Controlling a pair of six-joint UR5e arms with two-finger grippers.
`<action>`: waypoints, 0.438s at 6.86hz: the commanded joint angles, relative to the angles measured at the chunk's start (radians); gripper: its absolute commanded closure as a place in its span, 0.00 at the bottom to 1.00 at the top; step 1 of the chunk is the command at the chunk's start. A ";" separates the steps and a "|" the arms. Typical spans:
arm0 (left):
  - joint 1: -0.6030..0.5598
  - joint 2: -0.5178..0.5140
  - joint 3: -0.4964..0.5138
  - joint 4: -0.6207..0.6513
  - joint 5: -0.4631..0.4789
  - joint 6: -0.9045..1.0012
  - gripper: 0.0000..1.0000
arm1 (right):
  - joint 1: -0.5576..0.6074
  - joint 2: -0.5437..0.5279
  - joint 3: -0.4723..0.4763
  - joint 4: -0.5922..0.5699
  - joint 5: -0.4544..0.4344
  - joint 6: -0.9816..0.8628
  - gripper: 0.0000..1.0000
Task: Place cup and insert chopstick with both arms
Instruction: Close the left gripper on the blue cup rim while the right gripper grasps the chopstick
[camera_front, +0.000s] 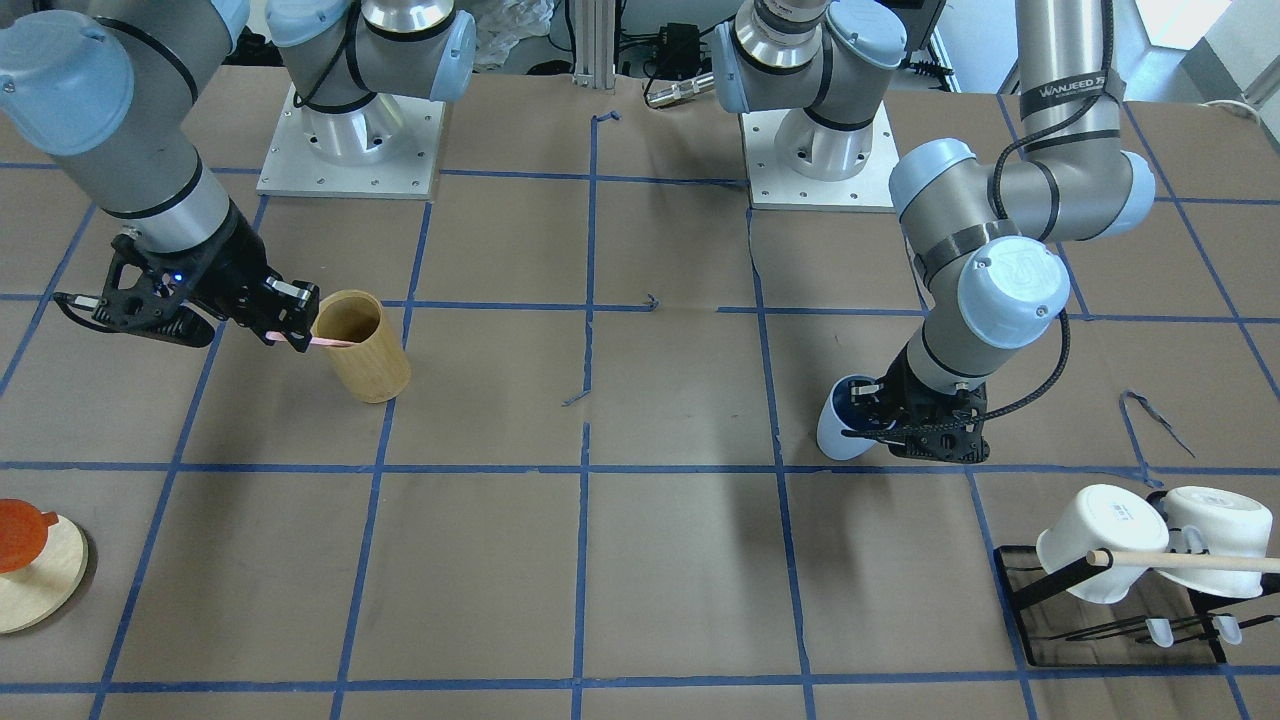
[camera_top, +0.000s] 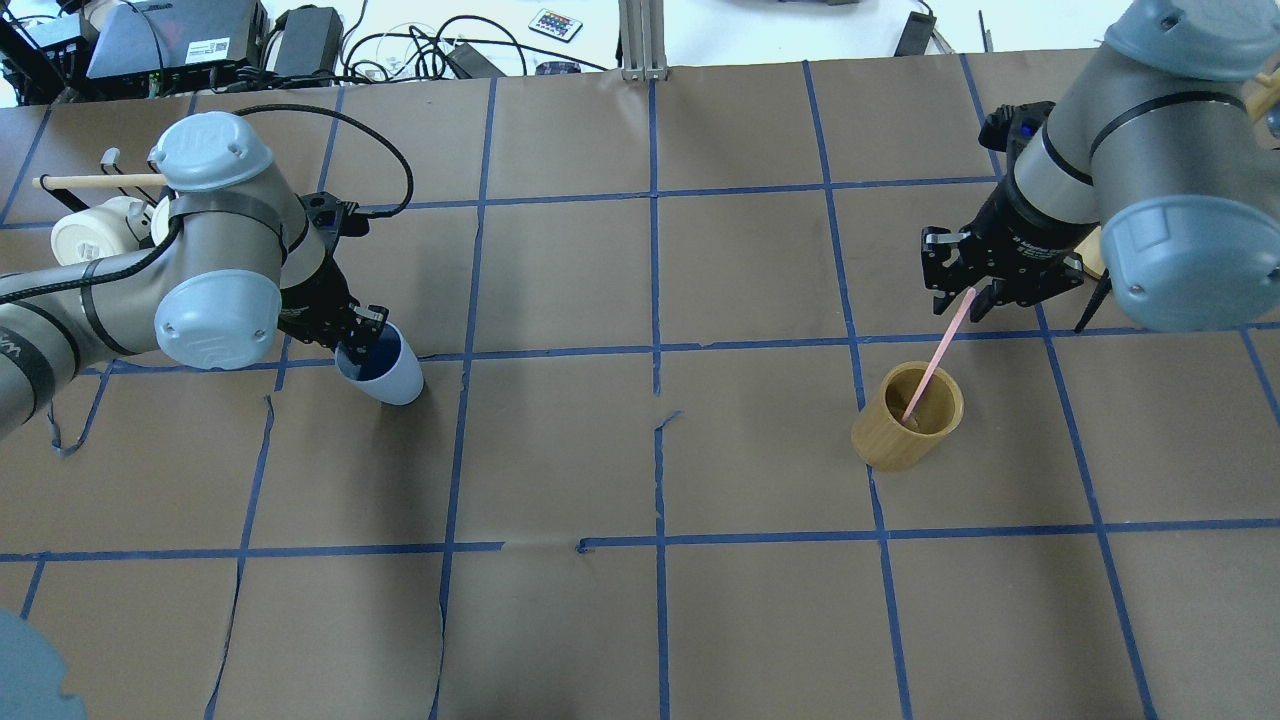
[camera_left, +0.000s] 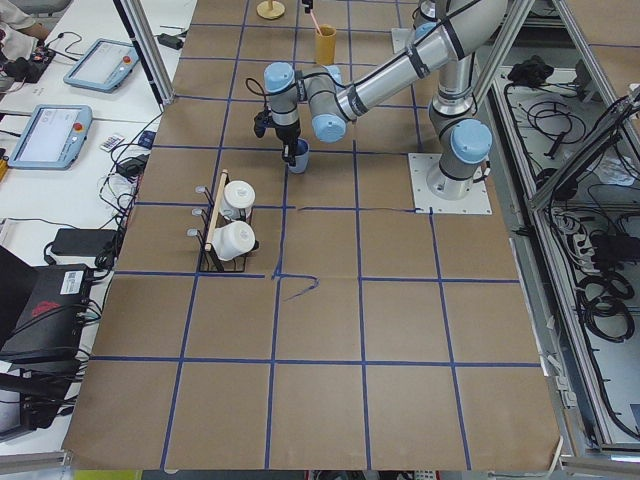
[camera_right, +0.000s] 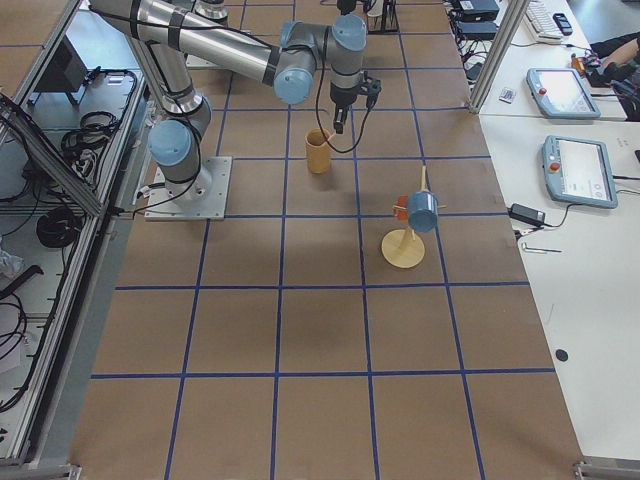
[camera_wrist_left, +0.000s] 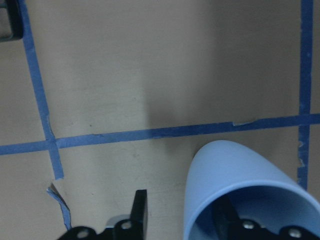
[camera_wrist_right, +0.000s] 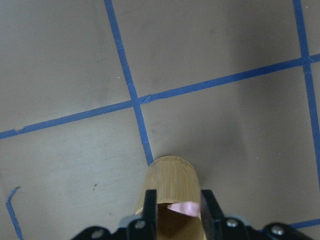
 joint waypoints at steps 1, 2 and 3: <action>-0.037 0.018 0.011 -0.014 -0.013 0.015 1.00 | -0.002 0.000 0.005 -0.016 -0.005 0.001 0.59; -0.107 0.044 0.041 -0.061 -0.015 0.002 1.00 | -0.002 0.000 0.005 -0.016 -0.002 0.006 0.60; -0.220 0.063 0.078 -0.103 -0.017 -0.115 1.00 | -0.002 0.000 0.004 -0.014 0.003 0.006 0.68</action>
